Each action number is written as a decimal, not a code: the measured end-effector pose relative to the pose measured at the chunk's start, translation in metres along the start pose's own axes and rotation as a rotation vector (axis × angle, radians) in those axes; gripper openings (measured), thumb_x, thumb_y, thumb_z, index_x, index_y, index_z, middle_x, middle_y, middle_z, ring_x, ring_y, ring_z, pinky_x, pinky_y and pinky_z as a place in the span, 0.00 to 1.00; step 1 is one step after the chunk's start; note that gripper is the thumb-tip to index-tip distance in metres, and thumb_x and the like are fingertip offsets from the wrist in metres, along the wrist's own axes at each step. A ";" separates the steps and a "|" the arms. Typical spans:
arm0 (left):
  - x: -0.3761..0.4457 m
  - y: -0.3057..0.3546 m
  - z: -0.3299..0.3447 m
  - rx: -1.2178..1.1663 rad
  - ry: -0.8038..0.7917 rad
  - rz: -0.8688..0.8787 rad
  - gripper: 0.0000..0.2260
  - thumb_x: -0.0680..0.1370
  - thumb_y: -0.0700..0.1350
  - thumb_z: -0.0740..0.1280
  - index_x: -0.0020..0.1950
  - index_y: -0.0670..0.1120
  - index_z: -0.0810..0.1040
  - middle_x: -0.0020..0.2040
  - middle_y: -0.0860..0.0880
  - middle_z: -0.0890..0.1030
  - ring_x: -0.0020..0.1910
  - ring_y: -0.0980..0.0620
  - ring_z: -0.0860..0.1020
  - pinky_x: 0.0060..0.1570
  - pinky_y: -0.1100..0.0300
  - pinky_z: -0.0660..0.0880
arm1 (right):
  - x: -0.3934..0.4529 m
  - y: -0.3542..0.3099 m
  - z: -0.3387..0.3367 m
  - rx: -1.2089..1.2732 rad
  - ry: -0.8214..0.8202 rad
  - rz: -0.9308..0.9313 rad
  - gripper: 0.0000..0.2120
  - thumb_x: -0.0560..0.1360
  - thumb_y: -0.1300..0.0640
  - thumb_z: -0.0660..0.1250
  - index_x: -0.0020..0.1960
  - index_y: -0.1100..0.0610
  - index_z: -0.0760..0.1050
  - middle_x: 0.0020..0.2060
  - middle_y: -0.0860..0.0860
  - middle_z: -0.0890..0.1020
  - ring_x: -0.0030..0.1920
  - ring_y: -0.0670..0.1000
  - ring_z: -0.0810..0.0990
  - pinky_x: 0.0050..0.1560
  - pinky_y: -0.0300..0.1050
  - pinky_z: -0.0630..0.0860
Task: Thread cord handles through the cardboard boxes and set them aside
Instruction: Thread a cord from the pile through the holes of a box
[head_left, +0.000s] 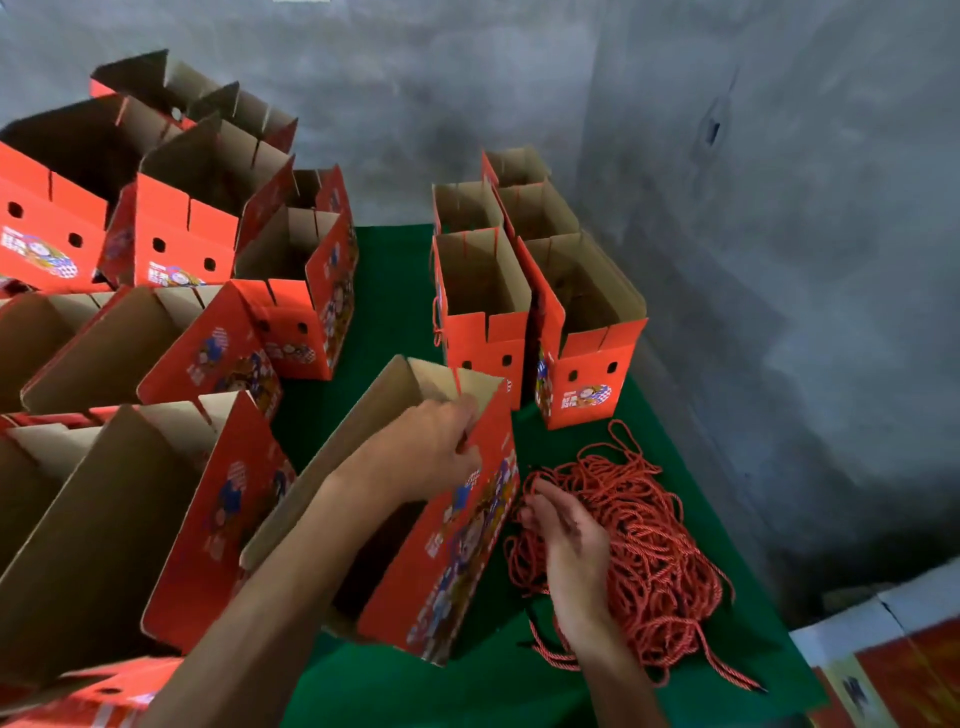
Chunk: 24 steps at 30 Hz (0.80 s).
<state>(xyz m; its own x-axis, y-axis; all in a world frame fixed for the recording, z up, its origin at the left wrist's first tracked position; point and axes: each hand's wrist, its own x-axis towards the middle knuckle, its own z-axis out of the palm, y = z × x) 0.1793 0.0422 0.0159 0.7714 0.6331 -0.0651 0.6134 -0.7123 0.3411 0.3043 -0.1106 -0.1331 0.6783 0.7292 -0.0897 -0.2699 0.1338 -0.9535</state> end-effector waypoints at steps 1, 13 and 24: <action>0.002 -0.002 -0.001 -0.066 -0.036 -0.035 0.08 0.78 0.50 0.68 0.45 0.54 0.68 0.40 0.56 0.79 0.37 0.54 0.81 0.29 0.64 0.70 | -0.001 0.000 0.003 -0.008 -0.041 0.020 0.08 0.79 0.58 0.72 0.57 0.51 0.85 0.52 0.51 0.88 0.52 0.50 0.87 0.51 0.37 0.81; -0.005 -0.025 0.025 -0.804 -0.354 -0.278 0.08 0.72 0.52 0.61 0.44 0.48 0.72 0.33 0.53 0.79 0.31 0.56 0.79 0.34 0.63 0.74 | 0.004 0.013 0.023 0.016 -0.174 0.162 0.08 0.80 0.62 0.70 0.57 0.65 0.80 0.45 0.62 0.86 0.45 0.60 0.86 0.46 0.46 0.83; -0.016 -0.035 0.026 -0.896 -0.344 -0.423 0.24 0.74 0.62 0.58 0.57 0.46 0.80 0.46 0.49 0.87 0.45 0.51 0.86 0.54 0.54 0.80 | 0.003 0.020 0.030 -0.107 -0.194 0.195 0.06 0.81 0.63 0.69 0.52 0.67 0.79 0.40 0.62 0.85 0.36 0.54 0.84 0.40 0.44 0.82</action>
<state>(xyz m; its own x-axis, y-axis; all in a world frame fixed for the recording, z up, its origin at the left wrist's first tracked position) 0.1501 0.0491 -0.0197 0.6159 0.5580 -0.5562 0.6028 0.1207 0.7887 0.2807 -0.0852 -0.1436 0.4744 0.8504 -0.2277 -0.3015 -0.0860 -0.9496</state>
